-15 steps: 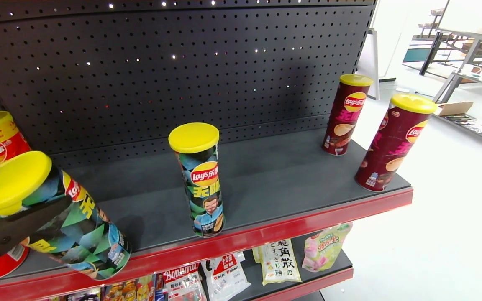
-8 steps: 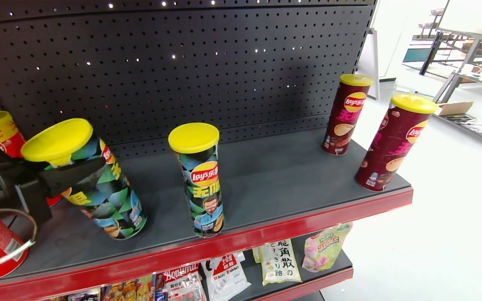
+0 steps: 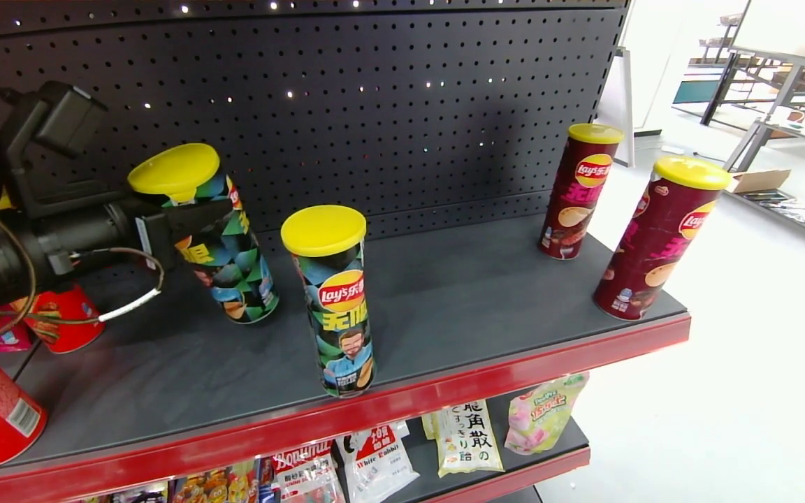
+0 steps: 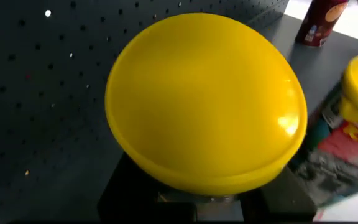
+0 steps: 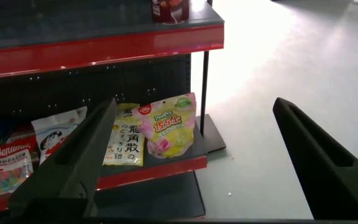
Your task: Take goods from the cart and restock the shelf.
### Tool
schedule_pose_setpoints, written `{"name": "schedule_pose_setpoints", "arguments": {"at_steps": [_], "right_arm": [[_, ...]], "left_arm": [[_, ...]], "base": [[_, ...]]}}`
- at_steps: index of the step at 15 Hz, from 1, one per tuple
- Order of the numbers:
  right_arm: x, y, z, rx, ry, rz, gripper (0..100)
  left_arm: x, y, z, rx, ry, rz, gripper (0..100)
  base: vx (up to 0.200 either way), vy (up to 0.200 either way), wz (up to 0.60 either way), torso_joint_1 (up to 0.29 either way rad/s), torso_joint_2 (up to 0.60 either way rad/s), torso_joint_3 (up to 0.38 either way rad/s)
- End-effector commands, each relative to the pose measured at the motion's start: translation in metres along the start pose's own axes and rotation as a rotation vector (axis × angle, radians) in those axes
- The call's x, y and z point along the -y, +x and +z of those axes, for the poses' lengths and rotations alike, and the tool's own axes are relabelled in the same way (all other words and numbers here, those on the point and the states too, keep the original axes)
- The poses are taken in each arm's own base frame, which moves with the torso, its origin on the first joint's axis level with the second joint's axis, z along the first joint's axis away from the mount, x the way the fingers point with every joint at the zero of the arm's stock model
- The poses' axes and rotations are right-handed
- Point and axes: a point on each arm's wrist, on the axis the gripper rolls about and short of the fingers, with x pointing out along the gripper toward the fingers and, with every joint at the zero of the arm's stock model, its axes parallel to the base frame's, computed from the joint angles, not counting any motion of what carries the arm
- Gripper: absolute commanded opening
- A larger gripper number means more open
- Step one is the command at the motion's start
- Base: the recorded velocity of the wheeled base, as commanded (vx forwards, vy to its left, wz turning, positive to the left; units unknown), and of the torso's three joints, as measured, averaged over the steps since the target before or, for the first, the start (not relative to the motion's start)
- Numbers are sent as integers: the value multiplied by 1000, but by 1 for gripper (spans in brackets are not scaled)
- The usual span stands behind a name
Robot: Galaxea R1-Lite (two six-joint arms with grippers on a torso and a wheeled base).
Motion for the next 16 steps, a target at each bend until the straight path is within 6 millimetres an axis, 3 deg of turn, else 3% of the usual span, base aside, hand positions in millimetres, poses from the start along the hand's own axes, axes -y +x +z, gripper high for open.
{"name": "schedule_pose_setpoints", "arguments": {"at_steps": [1,4,16], "right_arm": [[0,0,0,0,0,0,100],[0,0,0,0,0,0,100],[0,0,0,0,0,0,100]], "left_arm": [[-2,37,-1,-5,0,-38,0],[0,66,4,3,2,-70,0],[12,107,-5,-32,-29,-91,0]], "base": [[0,0,0,0,0,0],[0,0,0,0,0,0],[0,0,0,0,0,0]]}}
